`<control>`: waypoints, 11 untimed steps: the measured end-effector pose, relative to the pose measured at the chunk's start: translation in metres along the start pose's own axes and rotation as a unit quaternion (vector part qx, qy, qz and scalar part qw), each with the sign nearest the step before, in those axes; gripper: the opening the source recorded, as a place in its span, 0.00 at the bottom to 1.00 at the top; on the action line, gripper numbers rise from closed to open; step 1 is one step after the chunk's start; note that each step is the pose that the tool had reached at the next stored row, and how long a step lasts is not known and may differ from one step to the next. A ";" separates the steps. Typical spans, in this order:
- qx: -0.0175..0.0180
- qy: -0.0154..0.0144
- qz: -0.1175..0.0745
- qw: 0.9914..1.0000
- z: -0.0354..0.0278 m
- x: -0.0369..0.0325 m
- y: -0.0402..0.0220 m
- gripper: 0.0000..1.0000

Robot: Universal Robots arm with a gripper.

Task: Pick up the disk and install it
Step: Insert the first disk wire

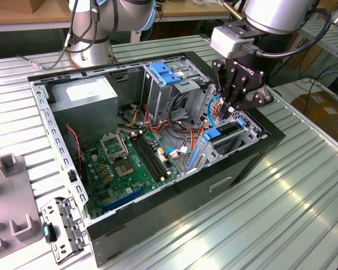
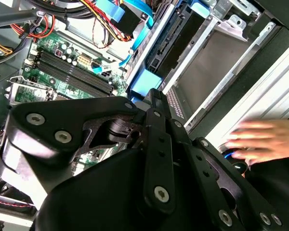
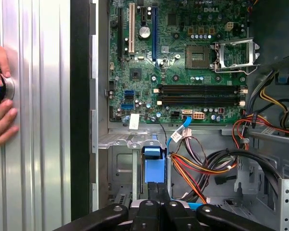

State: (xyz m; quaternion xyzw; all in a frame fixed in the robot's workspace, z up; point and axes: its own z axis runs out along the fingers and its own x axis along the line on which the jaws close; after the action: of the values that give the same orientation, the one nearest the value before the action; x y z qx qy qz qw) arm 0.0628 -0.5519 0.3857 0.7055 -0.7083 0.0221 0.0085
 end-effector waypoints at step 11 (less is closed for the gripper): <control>0.000 0.000 0.000 1.000 0.0003 -0.0016 -0.0209 0.11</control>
State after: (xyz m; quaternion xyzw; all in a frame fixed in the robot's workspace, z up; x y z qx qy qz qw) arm 0.0837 -0.5504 0.3857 0.7055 -0.7083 0.0221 0.0085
